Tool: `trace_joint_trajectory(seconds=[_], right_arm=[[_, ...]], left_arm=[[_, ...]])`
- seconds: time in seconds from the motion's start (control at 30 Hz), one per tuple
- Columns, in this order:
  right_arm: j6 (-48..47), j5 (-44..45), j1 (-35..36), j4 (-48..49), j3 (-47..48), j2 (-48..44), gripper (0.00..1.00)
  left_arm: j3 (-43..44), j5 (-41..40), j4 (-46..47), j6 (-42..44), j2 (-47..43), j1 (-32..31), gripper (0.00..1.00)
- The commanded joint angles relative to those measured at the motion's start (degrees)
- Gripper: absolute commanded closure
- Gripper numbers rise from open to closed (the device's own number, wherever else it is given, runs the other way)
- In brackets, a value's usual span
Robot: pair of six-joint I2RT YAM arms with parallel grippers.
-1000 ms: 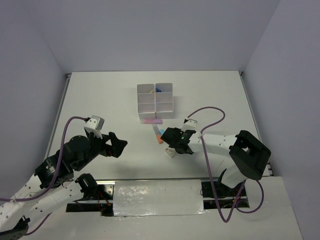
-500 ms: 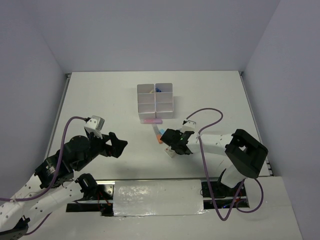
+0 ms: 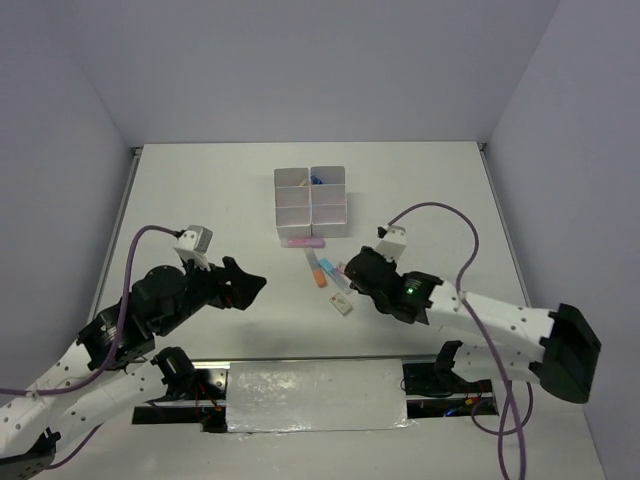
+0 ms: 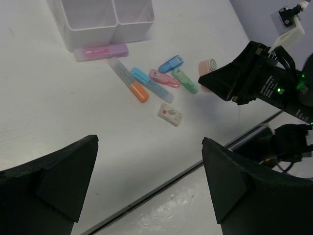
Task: Sort the stationery into containers
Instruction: Pick up the stapler from the center of the board.
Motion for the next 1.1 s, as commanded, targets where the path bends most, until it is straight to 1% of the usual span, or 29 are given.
trace_joint_trajectory(seconds=[0.0, 0.07, 0.1, 0.13, 0.17, 0.2, 0.23, 0.3, 0.33, 0.37, 0.43, 0.5, 0.53, 0.57, 0.63, 0.73, 0.77, 0.8, 0.9, 1.0, 1.03, 1.07], right_arm=[[-19.50, 0.53, 1.49, 12.81, -4.10, -10.46, 1.00], [-30.55, -10.86, 1.50, 23.21, -9.01, -15.49, 1.00], [-36.25, -21.37, 1.76, 28.31, -9.82, -19.61, 1.00], [-37.96, -25.56, 1.93, 29.84, -10.96, -21.21, 1.00], [-39.46, -29.08, 2.02, 32.37, -11.32, -24.10, 1.00], [-41.74, -35.12, 2.02, 33.10, -11.50, -25.09, 1.00], [-42.72, -37.62, 1.94, 33.63, -11.50, -25.88, 1.00], [-44.47, -42.01, 2.29, 33.89, -10.89, -26.76, 1.00], [-44.83, -42.13, 2.20, 33.46, -10.27, -26.68, 1.00], [-44.75, -41.00, 2.55, 32.06, -8.79, -26.07, 1.00], [-44.48, -36.26, 3.16, 31.52, -7.20, -25.54, 1.00], [-44.31, -32.13, 5.27, 31.61, -6.49, -24.75, 1.00], [-44.57, -27.50, 6.15, 31.44, -6.05, -24.40, 1.00], [-44.57, -24.23, 8.85, 30.22, -4.66, -22.83, 1.00], [-45.36, -18.78, 10.63, 29.33, -2.29, -20.80, 1.00], [-45.89, -17.26, 12.83, 29.15, 0.36, -17.11, 1.00], [-45.89, -15.60, 13.36, 29.15, 0.71, -16.14, 1.00], [-45.98, -15.06, 13.88, 29.58, 0.81, -16.05, 1.00], [-46.07, -15.85, 13.98, 31.61, 0.72, -16.22, 1.00], [-46.33, -16.11, 14.06, 31.52, 1.33, -15.78, 1.00], [-46.50, -16.20, 14.24, 31.70, 1.25, -15.61, 1.00], [-46.51, -16.20, 14.24, 31.96, 1.16, -15.52, 1.00]], left_arm=[[0.23, 4.77, 10.53, -9.88, 2.51, -0.23, 0.01], [-0.47, 7.76, 15.90, -13.41, 3.91, -0.31, 0.01], [-1.52, 10.73, 18.71, -17.09, 4.44, -0.31, 0.02], [-2.23, 12.41, 25.18, -20.43, 5.92, -0.40, 0.02], [-3.45, 14.17, 28.37, -21.77, 6.98, -0.40, 0.02], [-3.81, 17.15, 31.19, -22.65, 8.12, -0.49, 0.03], [-3.90, 18.92, 37.22, -23.01, 9.53, -0.75, 0.04], [-1.54, 21.30, 38.34, -21.61, 14.80, -1.63, 0.06], [-0.40, 21.57, 37.64, -20.74, 16.38, -2.15, 0.09], [1.70, 21.05, 35.37, -18.90, 19.27, -3.55, 0.10], [3.29, 15.96, 30.29, -18.01, 22.09, -6.10, 0.11], [4.44, 11.84, 27.80, -17.65, 23.16, -7.34, 0.12], [4.62, 8.60, 26.83, -18.00, 23.51, -7.69, 0.12], [4.53, 7.69, 26.21, -18.61, 23.86, -7.87, 0.12], [4.27, 5.15, 26.47, -19.23, 23.69, -7.87, 0.12], [4.97, 3.30, 25.77, -18.97, 23.95, -7.87, 0.14], [5.58, 3.03, 25.60, -18.80, 24.04, -7.87, 0.16], [5.85, 2.85, 25.07, -18.71, 24.22, -7.87, 0.19], [6.29, 1.71, 23.58, -18.79, 24.57, -7.87, 0.25], [5.85, 1.36, 23.83, -18.88, 24.05, -7.87, 0.34], [5.76, 1.36, 24.10, -18.71, 23.78, -7.87, 0.40], [5.76, 1.36, 24.19, -18.71, 23.69, -7.87, 0.43]])
